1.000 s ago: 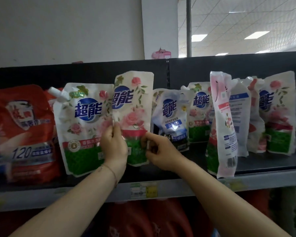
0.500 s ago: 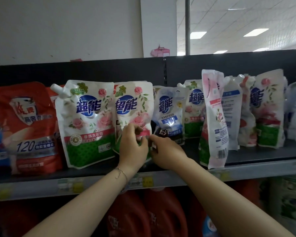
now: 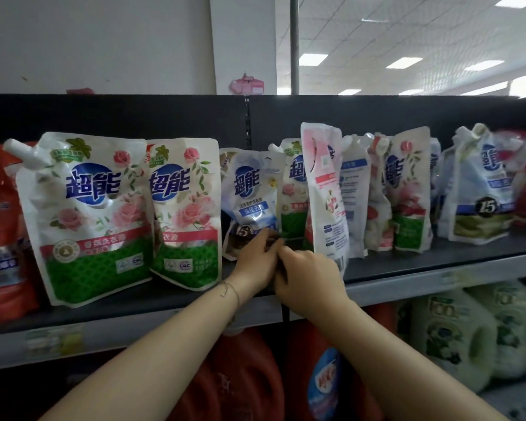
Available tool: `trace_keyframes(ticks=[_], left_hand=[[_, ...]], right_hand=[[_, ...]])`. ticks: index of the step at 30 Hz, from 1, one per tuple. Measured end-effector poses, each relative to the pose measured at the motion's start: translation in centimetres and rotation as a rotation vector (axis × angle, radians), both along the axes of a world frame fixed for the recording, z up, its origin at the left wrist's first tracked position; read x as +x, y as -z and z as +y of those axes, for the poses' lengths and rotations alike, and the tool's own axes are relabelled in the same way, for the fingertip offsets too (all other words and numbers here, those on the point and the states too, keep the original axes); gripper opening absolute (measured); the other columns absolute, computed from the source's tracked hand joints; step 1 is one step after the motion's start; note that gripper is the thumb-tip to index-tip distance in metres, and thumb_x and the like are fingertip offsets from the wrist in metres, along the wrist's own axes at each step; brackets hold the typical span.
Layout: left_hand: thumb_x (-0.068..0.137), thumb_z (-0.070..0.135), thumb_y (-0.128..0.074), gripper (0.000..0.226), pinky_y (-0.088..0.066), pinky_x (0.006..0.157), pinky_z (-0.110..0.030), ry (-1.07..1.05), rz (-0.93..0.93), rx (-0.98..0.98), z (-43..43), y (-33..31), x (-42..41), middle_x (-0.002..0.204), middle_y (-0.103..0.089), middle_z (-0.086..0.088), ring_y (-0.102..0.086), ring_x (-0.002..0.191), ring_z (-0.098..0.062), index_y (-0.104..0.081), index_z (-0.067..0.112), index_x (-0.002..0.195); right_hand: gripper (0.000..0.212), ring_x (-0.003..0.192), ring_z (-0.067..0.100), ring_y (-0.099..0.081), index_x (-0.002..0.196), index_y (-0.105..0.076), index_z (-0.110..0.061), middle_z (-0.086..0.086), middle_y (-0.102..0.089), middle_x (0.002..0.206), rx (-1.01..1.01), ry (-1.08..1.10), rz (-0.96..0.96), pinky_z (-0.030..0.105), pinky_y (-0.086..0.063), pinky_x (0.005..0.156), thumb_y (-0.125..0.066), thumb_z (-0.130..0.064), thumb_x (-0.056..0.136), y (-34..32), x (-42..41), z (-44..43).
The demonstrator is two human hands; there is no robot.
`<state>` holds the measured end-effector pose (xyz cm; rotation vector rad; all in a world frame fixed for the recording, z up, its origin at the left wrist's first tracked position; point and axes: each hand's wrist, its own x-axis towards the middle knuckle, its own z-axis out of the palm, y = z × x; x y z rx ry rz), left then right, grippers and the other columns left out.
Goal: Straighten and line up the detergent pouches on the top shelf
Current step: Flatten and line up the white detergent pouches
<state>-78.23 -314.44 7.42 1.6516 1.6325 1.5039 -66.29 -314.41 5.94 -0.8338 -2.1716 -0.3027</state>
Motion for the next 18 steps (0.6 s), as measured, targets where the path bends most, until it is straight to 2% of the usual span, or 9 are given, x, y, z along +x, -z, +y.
trace_keyframes(ticks=[2,6,9,12,14,16,17,18], left_hand=[[0.098,0.020,-0.048,0.016,-0.043,0.092,-0.027,0.091,-0.078,-0.027,0.4,0.2,1.0,0.103,-0.062,0.001,-0.058,0.106,-0.018,-0.057,0.020,0.112],[0.097,0.025,-0.052,0.021,-0.043,0.099,-0.030,0.187,-0.085,-0.041,1.4,0.1,2.5,0.115,-0.064,0.002,-0.058,0.112,-0.015,-0.058,0.025,0.117],[0.096,0.042,-0.048,0.037,-0.043,0.100,-0.031,0.276,-0.179,-0.011,1.7,-0.2,4.0,0.121,-0.064,0.000,-0.058,0.116,-0.016,-0.060,0.018,0.121],[0.072,0.064,-0.064,0.071,-0.042,0.103,-0.040,0.364,-0.383,0.028,2.5,0.1,4.6,0.124,-0.064,-0.004,-0.059,0.117,-0.020,-0.057,0.017,0.125],[0.058,0.067,-0.073,0.092,-0.046,0.100,-0.037,0.364,-0.329,0.007,2.7,0.1,4.7,0.125,-0.063,-0.003,-0.061,0.114,-0.017,-0.049,0.015,0.131],[0.053,0.060,-0.078,0.092,-0.051,0.094,-0.032,0.340,-0.290,-0.018,3.1,0.1,4.8,0.119,-0.066,0.003,-0.064,0.108,-0.013,-0.047,0.021,0.131],[0.053,0.056,-0.080,0.087,-0.052,0.092,-0.032,0.300,-0.292,-0.025,3.3,0.0,4.9,0.115,-0.067,0.006,-0.065,0.104,-0.012,-0.050,0.025,0.128],[0.054,0.054,-0.081,0.081,-0.053,0.091,-0.033,0.247,-0.291,-0.017,3.5,-0.2,5.0,0.111,-0.069,0.008,-0.066,0.102,-0.011,-0.053,0.028,0.125]], right_hand=[[0.016,0.070,0.033,-0.062,0.092,-0.057,-0.012,0.005,-0.066,0.081,0.024,0.019,0.015,0.031,-0.034,0.055,-0.049,-0.026,0.088,0.2,0.9,0.4],[0.014,0.037,0.026,-0.051,0.062,-0.053,-0.015,-0.001,-0.056,0.048,0.180,0.092,0.125,0.023,-0.026,0.039,-0.060,-0.025,0.069,1.0,2.7,1.2],[0.026,0.034,0.022,-0.046,0.056,-0.042,-0.018,-0.003,-0.051,0.046,0.213,0.133,0.208,0.023,-0.027,0.037,-0.064,-0.028,0.067,1.3,4.1,1.6],[0.036,0.037,0.018,-0.037,0.057,-0.033,-0.021,-0.007,-0.043,0.047,0.178,0.176,0.300,0.025,-0.027,0.041,-0.063,-0.037,0.067,1.3,5.2,2.7],[0.028,0.045,0.019,-0.044,0.060,-0.046,-0.019,-0.006,-0.049,0.056,0.096,0.143,0.281,0.028,-0.033,0.045,-0.062,-0.038,0.073,1.3,5.2,3.2],[0.019,0.065,0.021,-0.059,0.080,-0.064,-0.014,0.000,-0.064,0.075,-0.056,0.048,0.226,0.032,-0.045,0.055,-0.064,-0.033,0.076,0.9,5.3,3.8],[0.020,0.071,0.020,-0.061,0.085,-0.065,-0.013,0.001,-0.065,0.080,-0.147,-0.032,0.212,0.033,-0.048,0.059,-0.063,-0.031,0.075,0.6,5.5,4.0],[0.018,0.070,0.017,-0.061,0.082,-0.064,-0.014,-0.001,-0.065,0.077,-0.242,-0.136,0.221,0.033,-0.049,0.060,-0.062,-0.029,0.072,0.4,5.8,4.3]])
